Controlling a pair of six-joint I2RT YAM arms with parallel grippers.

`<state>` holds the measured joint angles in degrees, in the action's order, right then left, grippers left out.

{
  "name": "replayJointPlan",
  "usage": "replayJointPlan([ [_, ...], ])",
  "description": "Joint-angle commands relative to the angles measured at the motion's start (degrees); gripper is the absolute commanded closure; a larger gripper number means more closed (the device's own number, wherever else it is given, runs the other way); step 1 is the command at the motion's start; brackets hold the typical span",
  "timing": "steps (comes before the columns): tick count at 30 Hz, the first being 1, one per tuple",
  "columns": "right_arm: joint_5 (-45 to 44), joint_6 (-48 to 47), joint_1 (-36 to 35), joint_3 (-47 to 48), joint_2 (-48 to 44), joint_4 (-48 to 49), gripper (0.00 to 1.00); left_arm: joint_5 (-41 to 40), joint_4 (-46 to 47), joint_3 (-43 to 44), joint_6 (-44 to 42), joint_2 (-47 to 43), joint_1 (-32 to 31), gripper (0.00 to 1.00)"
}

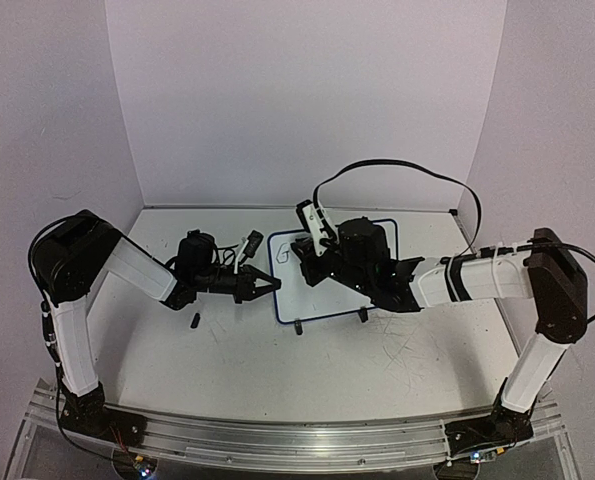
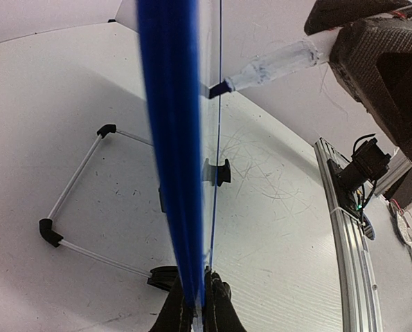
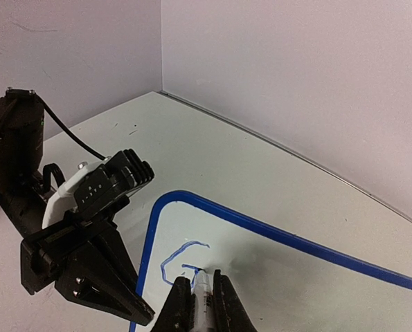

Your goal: Write a sentence on the whiteboard

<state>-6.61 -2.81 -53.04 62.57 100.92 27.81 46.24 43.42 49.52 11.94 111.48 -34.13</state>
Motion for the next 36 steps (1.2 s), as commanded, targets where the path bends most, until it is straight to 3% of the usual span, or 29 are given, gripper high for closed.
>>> replayJointPlan([
  [1,-0.82,0.23,0.33,-0.36,-1.7,0.85,1.0,-2.92,-4.18,0.18,-4.55,-0.54,-0.18,1.0],
  [36,0.46,1.59,0.0,-2.53,-1.56,-0.3,1.0,-3.16,-4.79,0.13,-4.94,-1.0,-0.15,1.0],
])
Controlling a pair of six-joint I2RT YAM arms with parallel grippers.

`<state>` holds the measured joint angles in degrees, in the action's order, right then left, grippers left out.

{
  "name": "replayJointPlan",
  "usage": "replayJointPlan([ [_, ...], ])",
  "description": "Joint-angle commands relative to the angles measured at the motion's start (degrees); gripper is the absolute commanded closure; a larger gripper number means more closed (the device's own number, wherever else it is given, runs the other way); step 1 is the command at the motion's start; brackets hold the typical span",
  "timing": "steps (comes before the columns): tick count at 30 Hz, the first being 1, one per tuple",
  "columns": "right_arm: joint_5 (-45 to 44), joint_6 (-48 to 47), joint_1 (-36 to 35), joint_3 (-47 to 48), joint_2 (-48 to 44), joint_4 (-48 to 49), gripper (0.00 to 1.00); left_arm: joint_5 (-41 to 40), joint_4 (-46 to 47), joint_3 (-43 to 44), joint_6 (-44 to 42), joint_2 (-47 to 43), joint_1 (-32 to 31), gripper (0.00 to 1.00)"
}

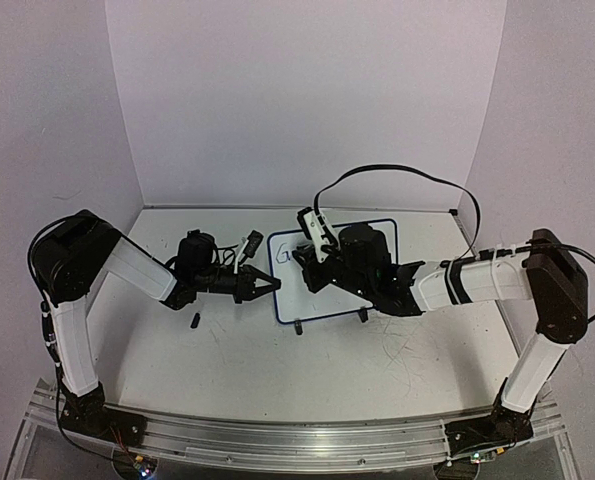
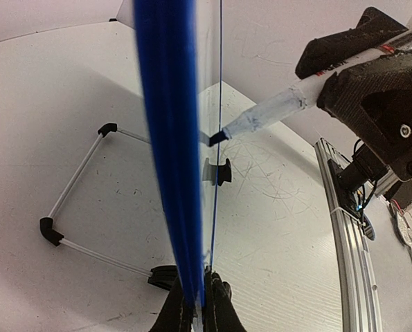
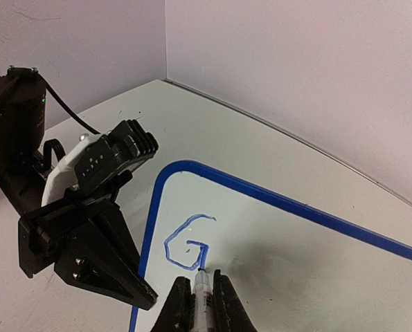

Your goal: Write a sentence on the whiteboard

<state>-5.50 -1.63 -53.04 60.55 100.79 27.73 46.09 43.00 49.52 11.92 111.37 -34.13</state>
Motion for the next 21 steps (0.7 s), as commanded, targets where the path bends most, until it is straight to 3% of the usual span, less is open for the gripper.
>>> replayJointPlan([
  [1,-0.68,0.4,-0.01,-0.5,-1.4,-0.23,1.0,-3.01,-4.38,0.13,-4.96,-0.94,-0.15,1.0],
  [13,-0.36,0.26,-0.11,0.54,-1.68,0.24,1.0,-2.93,-4.46,0.28,-4.98,-0.87,-0.19,1.0],
  [21,2.2,1.19,0.61,-2.58,-8.01,1.74,1.0,-2.99,-4.55,0.27,-5.06,-0.91,-0.16,1.0],
])
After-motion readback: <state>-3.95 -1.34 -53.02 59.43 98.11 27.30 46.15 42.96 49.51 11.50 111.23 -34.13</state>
